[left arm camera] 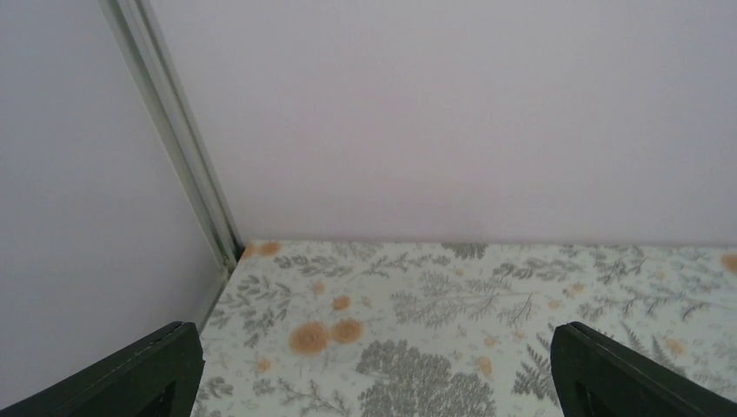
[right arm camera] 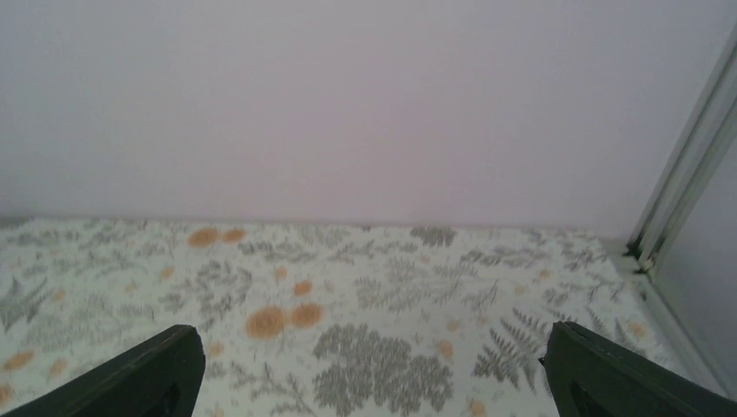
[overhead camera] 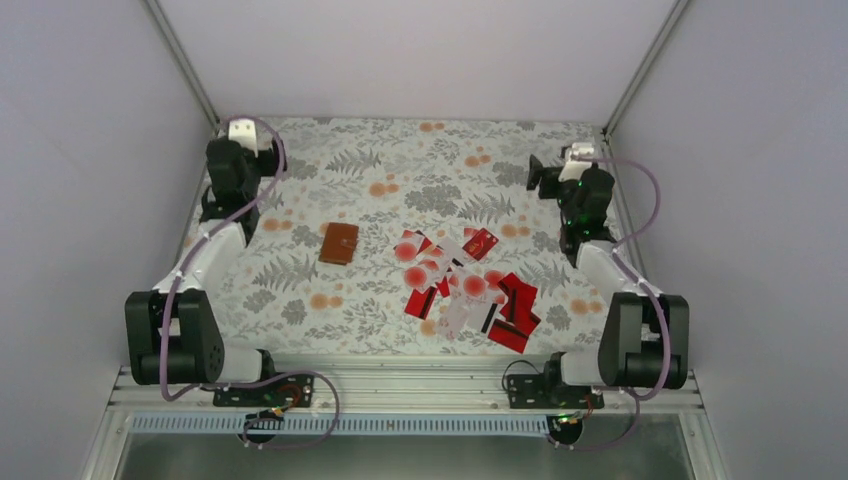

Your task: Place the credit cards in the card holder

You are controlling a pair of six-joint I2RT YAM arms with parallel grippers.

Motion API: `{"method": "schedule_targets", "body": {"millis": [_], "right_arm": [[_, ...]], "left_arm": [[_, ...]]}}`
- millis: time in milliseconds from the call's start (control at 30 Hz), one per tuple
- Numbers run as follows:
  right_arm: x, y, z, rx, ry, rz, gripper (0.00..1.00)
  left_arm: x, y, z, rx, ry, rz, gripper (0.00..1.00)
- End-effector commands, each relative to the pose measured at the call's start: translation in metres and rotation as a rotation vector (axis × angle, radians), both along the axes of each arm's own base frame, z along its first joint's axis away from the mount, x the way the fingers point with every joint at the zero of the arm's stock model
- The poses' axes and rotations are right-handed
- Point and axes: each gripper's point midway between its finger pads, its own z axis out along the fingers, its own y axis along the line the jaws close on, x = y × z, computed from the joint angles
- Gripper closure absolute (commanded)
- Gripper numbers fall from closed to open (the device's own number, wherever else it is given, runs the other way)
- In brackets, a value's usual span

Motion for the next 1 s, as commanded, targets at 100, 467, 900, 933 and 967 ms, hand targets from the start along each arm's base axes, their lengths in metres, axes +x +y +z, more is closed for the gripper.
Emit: {"method": "schedule_targets", "body": {"millis": [100,467,900,933,967], "right_arm": [[0.003,-0.017,0.075,0.152,-0.002,-0.119,0.01],[0.023,0.007,0.019,0.287,0.46,0.007,0.01],[-0.039,0.041,-0.052,0.383,0.714,0.125,0.01],[-0.044,0.042,-0.054,0.387,0.726,0.127,0.01],[-0.048,0.044,-0.056,0.388,0.736,0.132,0.01]], "left_arm": [[-0.002,0.023,0.005,-0.22,0.155,0.15,0.0],[-0.017,-0.039,-0.11,-0.391,0.669,-0.17,0.04],[-0.097,-0.112,-0.172,-0.402,1.029,-0.39,0.24],[-0.101,-0.119,-0.176,-0.38,1.056,-0.4,0.26],[-0.105,-0.125,-0.181,-0.351,1.08,-0.403,0.28]]}}
